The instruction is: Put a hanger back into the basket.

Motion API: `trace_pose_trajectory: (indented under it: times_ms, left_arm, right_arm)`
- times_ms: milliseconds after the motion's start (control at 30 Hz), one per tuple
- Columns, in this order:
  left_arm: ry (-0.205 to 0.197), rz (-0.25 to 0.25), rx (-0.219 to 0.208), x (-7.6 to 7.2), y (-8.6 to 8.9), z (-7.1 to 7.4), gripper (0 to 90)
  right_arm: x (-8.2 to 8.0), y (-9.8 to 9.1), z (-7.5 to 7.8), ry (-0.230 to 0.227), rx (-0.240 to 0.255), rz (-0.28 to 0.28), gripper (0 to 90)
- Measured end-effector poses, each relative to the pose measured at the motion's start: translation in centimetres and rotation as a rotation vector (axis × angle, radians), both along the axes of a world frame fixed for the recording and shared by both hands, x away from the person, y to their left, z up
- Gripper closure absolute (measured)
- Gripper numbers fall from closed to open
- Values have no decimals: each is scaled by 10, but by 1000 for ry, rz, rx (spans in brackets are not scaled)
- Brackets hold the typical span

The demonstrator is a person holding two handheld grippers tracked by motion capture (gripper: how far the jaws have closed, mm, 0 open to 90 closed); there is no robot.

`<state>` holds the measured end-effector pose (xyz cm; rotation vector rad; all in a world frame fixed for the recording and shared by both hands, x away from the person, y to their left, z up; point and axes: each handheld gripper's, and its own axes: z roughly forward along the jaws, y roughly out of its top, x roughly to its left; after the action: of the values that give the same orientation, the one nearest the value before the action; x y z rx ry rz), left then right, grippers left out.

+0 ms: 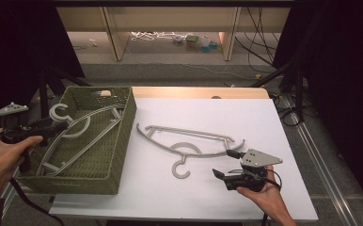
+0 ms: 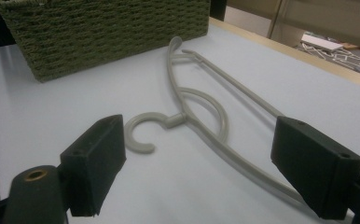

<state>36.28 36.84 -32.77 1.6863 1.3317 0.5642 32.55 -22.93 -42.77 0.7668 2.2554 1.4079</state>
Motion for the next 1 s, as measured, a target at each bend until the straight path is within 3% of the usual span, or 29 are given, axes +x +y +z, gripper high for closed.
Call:
trace_pose_trajectory:
  times_ms: [200,400,467,500,600,700,1000]
  left_arm:
    - [-82,-55,-68,-23,-34,14,302]
    - [-162,-143,-65,-39,-77,20,292]
    - [-172,-176,-57,-42,-91,19,291]
    - [-166,-185,-83,-44,-99,17,291]
    - [-198,-224,-71,-46,-115,14,290]
    - [-206,-245,-89,-48,-130,10,288]
    - [-171,-330,-54,-51,-168,-13,280]
  right_arm:
    - [1,1,-1,-5,13,9,184]
    - [1,1,-2,-6,13,9,183]
    - [1,2,-2,-8,16,7,183]
    - [1,2,-2,-12,18,5,183]
    - [0,1,-2,-8,18,4,183]
    - [1,1,-3,-13,21,0,183]
    - [0,1,-3,-13,14,6,182]
